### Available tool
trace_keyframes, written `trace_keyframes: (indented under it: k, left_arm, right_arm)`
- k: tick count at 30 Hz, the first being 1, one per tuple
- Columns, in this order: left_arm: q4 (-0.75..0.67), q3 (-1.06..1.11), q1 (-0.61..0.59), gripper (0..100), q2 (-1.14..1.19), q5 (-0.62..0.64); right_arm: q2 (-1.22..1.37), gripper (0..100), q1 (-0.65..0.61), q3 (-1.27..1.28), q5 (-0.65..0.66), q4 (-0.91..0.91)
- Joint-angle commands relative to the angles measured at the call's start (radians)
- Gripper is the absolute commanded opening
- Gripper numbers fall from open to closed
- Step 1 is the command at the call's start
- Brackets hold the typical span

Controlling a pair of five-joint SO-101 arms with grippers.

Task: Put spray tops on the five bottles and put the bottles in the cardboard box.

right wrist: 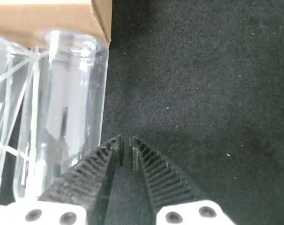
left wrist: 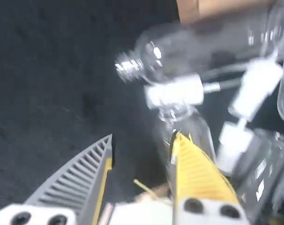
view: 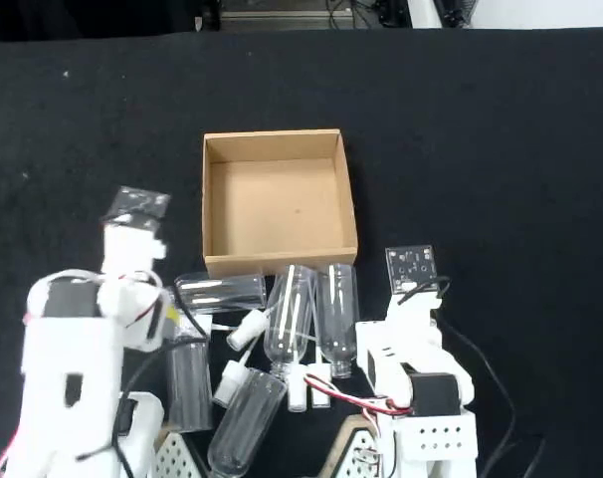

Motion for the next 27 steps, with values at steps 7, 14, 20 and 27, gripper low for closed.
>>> trace_keyframes:
  k: [7, 14, 20, 27]
  left_arm:
    - [0.008, -0.062, 0.231, 22, 0.255, 0.157]
    - [0.0, -0.062, 0.277, 24, 0.264, 0.293]
    - [-0.011, -0.05, 0.257, 24, 0.265, 0.331]
    - [-0.11, 0.045, 0.205, 24, 0.267, 0.229]
  right_arm:
    - [-0.099, 1.1, 0.015, -0.004, 0.008, 0.005]
    - [-0.099, 1.1, 0.015, -0.004, 0.008, 0.005]
    - [-0.099, 1.1, 0.015, -0.004, 0.008, 0.005]
    - [-0.099, 1.1, 0.015, -0.004, 0.008, 0.005]
